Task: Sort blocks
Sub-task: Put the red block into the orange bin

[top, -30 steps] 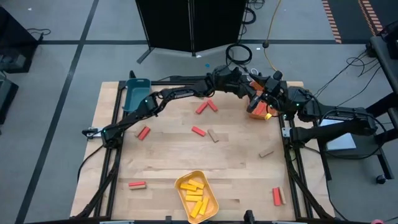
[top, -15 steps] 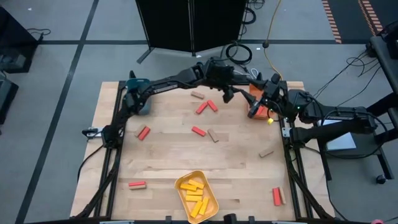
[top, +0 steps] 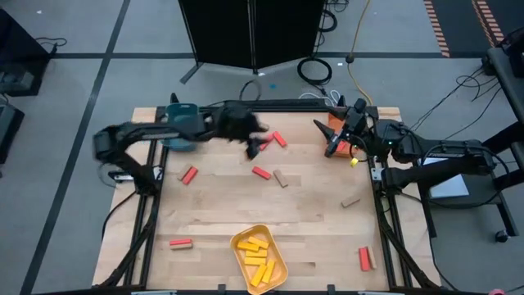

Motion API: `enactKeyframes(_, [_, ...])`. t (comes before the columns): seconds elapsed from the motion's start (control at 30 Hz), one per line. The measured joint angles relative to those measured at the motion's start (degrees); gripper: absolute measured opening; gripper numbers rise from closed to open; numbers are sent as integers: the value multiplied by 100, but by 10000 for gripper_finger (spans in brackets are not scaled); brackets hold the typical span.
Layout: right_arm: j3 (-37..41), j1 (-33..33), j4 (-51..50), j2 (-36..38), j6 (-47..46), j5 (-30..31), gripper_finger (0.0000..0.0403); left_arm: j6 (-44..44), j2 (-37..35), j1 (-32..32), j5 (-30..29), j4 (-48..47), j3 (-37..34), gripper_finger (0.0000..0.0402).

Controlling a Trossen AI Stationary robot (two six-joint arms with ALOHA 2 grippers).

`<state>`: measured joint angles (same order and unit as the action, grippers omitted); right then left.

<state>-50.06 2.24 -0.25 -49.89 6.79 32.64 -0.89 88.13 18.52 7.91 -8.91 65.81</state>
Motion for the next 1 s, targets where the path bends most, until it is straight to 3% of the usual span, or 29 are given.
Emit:
enactKeyframes(0.2, [0, 0, -16, -330, 12, 0, 208, -292, -1679, -789, -250, -652, -1428, 187])
enactKeyframes(0.33, [0, 0, -148, -590, 37, 0, 208, -833, -2472, -1320, -920, -1691, -1761, 187])
enactKeyframes(0.43, [0, 0, -179, -794, 141, 1, 208, -1351, -2797, -1601, -1018, -2651, -1894, 187])
enactKeyframes(0.67, [0, 14, -1, -1198, 467, 2, 208, -3307, -2847, -1712, -1312, -4523, -2374, 187])
enactKeyframes(0.83, [0, 65, 204, -1401, 494, 11, 208, -4051, -2713, -1372, -1267, -4557, -2999, 187])
enactKeyframes(1.0, [0, 107, 226, -1469, 496, 24, 208, -4078, -2584, -965, -1271, -4496, -3250, 187])
